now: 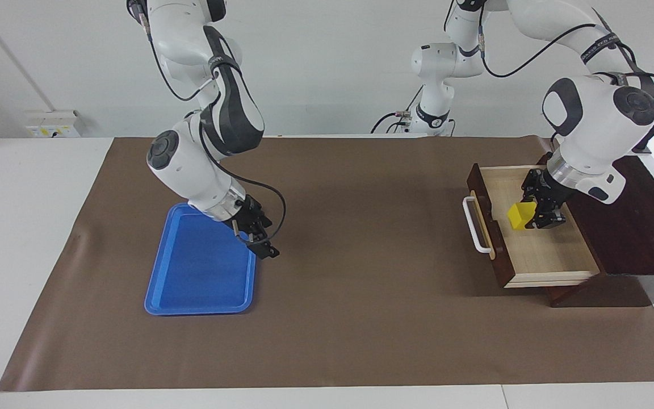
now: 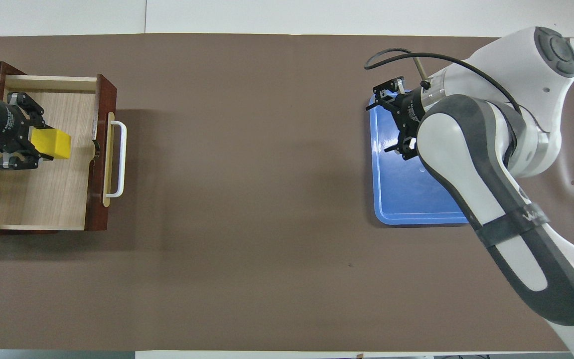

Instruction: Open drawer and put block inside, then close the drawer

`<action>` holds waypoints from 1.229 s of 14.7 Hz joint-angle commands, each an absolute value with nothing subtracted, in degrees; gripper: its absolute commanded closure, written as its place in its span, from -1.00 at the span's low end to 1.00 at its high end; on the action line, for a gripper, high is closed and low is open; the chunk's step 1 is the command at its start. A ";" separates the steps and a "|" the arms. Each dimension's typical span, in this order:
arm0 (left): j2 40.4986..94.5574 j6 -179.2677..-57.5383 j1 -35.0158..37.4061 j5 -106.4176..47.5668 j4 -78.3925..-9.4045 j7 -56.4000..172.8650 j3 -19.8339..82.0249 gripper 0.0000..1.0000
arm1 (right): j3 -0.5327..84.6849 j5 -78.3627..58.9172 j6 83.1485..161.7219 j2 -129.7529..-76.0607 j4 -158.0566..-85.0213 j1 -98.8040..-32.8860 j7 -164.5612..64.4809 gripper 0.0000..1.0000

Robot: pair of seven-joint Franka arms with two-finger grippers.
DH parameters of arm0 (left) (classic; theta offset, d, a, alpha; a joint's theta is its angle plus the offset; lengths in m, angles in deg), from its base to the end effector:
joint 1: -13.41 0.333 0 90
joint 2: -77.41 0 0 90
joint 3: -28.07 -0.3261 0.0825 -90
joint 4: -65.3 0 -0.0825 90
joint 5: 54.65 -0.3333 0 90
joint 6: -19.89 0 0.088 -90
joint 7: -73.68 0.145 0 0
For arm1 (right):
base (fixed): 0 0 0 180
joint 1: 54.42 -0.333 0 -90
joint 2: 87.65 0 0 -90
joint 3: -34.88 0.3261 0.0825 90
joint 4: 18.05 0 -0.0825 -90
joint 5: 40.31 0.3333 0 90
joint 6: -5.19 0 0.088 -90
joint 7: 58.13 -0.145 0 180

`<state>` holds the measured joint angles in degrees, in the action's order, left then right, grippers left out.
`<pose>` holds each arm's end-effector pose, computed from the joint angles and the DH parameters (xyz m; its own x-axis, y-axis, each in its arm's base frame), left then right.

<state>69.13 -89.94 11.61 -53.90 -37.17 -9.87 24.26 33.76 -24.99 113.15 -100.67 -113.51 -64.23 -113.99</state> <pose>0.5549 0.0165 0.4567 0.0735 0.9973 -0.0044 0.9972 -0.0735 -0.0153 0.5728 0.1180 0.4626 0.6124 -0.7609 -0.2146 -0.7898 -0.6011 -0.1225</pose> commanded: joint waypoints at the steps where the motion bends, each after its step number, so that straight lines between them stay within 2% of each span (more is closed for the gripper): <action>1: 72.58 -95.85 12.27 -54.56 -44.64 -9.64 24.55 1.00 | 34.17 -31.41 108.57 -94.44 -116.05 -62.33 -101.85 -0.98; 5: 72.49 -96.30 12.71 -54.56 -45.27 -10.35 24.55 1.00 | 34.26 -38.19 101.62 -87.23 -116.05 -61.45 -92.95 -1.00; 6: 72.49 -96.39 12.71 -54.56 -45.18 -10.09 24.55 0.30 | 34.26 -39.51 100.13 -86.00 -116.05 -61.10 -90.50 -1.00; 7: 72.49 -96.21 12.71 -54.56 -45.09 -10.00 24.55 -0.99 | 34.26 -40.04 98.46 -84.85 -116.05 -60.06 -87.16 -1.00; 9: 72.23 -95.51 12.71 -54.56 -43.35 -10.08 24.55 -1.00 | 34.17 -40.14 96.34 -82.66 -115.70 -59.35 -78.04 -1.00; 12: 72.40 -88.68 11.22 -54.21 -36.41 -10.78 25.42 -1.00 | 34.17 -40.14 94.57 -81.06 -115.26 -58.29 -68.15 -1.00; 13: 72.49 -86.91 8.60 -53.95 -35.43 -12.18 25.78 -1.00 | 34.26 -40.22 94.75 -80.54 -116.21 -57.77 -67.45 -1.00; 15: 72.84 -86.89 2.98 -54.21 -36.30 -20.06 25.69 -1.00 | 34.35 -40.22 95.45 -79.48 -118.50 -56.88 -66.05 -1.00; 18: 74.33 -87.33 -0.82 -54.56 -39.27 -22.39 25.69 -1.00 | 34.26 -40.22 96.25 -80.18 -117.90 -56.53 -64.54 -1.00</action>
<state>72.73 -87.74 1.04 -53.91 -36.55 -21.42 26.58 33.63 -39.43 95.37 -81.11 -116.62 -57.66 -66.46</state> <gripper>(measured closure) 0.000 0.000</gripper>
